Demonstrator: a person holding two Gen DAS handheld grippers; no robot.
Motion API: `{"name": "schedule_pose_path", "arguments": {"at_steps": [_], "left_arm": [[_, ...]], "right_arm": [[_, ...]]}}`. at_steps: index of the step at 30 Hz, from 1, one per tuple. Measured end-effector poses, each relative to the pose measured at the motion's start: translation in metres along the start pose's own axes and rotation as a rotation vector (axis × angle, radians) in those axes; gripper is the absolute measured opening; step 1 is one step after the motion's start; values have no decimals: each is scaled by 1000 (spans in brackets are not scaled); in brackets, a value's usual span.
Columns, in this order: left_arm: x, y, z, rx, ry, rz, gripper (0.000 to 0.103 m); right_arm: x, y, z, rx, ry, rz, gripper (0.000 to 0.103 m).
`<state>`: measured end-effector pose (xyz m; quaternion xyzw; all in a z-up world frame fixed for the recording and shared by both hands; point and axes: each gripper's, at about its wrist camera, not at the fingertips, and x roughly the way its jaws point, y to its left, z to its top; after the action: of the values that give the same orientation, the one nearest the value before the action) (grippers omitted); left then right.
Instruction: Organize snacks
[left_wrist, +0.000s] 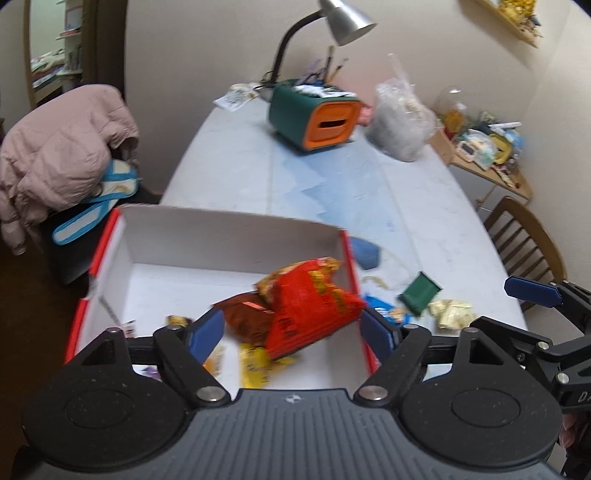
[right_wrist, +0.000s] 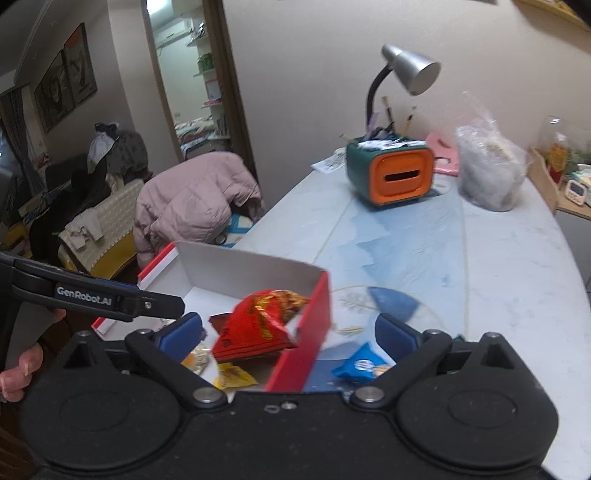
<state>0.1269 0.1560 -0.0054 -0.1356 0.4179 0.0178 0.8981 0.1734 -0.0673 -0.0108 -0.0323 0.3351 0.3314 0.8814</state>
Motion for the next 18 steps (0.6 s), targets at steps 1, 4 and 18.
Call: {"name": "schedule_pose_path", "arguments": {"at_steps": [1, 4, 18], "left_arm": [[1, -6, 0, 5, -5, -7, 86], [5, -24, -3, 12, -10, -30, 86], [58, -117, -34, 6, 60, -47, 95]], "right_arm": [[-4, -6, -2, 6, -4, -10, 103], [-16, -26, -6, 21, -14, -28, 103], [-47, -128, -48, 52, 44, -116, 103]]}}
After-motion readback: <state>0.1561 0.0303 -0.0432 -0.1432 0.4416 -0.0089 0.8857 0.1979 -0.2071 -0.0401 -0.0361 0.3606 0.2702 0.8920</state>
